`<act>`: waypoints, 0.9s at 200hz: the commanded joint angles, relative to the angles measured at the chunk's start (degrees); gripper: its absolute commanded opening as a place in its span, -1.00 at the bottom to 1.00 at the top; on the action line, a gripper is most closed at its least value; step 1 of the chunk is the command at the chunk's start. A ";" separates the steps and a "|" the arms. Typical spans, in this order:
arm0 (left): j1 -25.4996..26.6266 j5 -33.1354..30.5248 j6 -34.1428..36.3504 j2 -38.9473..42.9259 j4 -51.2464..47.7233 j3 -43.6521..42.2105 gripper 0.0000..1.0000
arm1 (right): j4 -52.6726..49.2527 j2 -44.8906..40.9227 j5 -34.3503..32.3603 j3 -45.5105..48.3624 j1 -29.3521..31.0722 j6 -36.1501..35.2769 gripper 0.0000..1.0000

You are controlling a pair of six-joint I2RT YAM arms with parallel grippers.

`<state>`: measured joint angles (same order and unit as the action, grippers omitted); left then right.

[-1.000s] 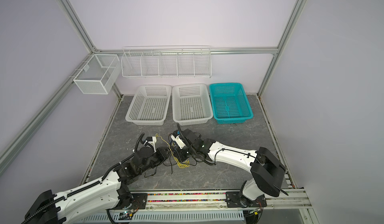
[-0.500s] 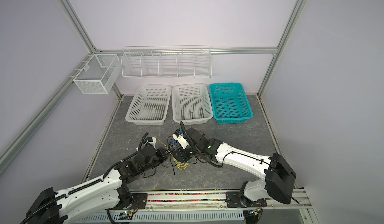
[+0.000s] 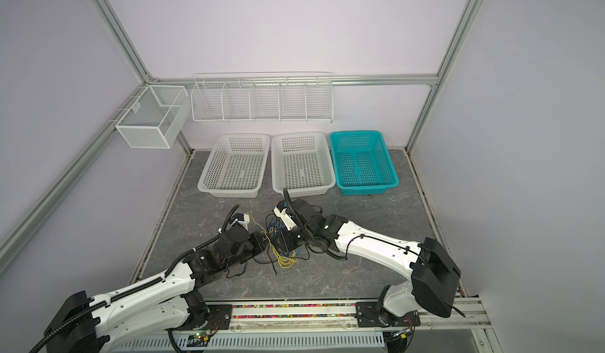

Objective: Untangle the cables

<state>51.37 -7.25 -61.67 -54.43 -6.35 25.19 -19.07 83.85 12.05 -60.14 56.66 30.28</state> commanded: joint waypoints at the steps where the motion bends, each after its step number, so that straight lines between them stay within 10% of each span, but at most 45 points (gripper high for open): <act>1: -0.31 0.47 1.20 0.63 1.16 1.79 -1.00 | 1.45 2.56 0.03 -1.95 0.43 4.11 -0.32; 65: -0.35 -0.32 1.55 3.34 0.17 0.88 -1.00 | 1.03 5.46 -5.28 -0.37 0.14 6.27 -0.85; 180: -0.44 -5.15 2.41 1.63 -7.73 1.10 -1.00 | -2.65 -11.65 -8.57 13.01 -11.17 5.30 -0.87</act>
<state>51.42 -8.12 -59.59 -51.51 -10.09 25.26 -16.75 76.18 5.54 -48.75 48.47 36.03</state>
